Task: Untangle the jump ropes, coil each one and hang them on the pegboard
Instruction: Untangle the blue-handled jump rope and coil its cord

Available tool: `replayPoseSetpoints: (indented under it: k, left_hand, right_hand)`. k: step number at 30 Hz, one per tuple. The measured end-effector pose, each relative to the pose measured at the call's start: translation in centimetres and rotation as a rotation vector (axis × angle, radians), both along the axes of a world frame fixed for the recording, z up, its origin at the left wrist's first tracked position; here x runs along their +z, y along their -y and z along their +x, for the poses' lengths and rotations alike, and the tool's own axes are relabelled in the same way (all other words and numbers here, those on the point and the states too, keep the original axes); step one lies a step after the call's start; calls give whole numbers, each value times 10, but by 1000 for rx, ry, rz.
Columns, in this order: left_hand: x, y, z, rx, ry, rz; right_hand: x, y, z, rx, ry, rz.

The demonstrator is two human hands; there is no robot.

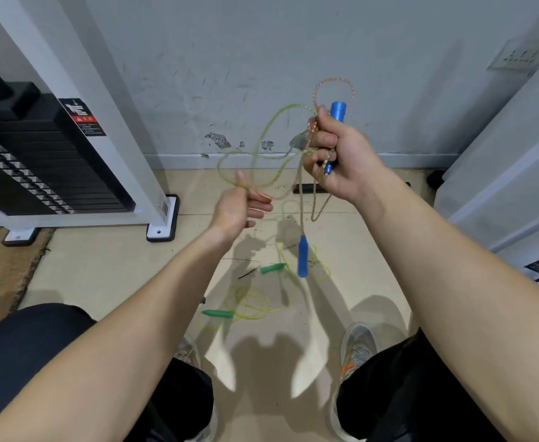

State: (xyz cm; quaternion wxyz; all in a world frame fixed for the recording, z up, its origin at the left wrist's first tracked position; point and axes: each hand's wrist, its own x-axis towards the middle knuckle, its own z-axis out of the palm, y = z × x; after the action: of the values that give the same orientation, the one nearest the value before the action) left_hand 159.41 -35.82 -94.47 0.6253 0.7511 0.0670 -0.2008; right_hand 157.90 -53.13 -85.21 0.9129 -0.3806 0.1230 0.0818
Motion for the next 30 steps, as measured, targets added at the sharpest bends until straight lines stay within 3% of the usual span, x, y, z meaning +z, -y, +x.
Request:
replayPoseSetpoints:
  k: [3, 7, 11, 14, 17, 20, 23, 30]
  left_hand:
    - [-14, 11, -16, -285, 31, -11]
    - [-12, 10, -35, -462, -201, -382]
    - [-11, -12, -35, -585, -254, -271]
    - [-4, -35, -26, -465, -265, -157]
    - [4, -52, -12, -208, -306, -117]
    - [10, -60, -4, -89, -391, -114]
    - [9, -57, -5, -116, -393, -54]
    - [16, -39, -8, -333, -325, 268]
  right_hand:
    - [10, -2, 3, 55, 8, 27]
    - [9, -2, 1, 56, -9, -77]
    - [-6, 12, 0, -13, -74, -252]
    - [-23, 27, -5, -1, -199, -659]
    - [-44, 38, -15, 165, -366, -1156]
    - [-65, 46, -25, 312, -454, -1463]
    - [-74, 45, -32, 373, -477, -1610]
    - [-60, 35, -39, 716, -428, -2269]
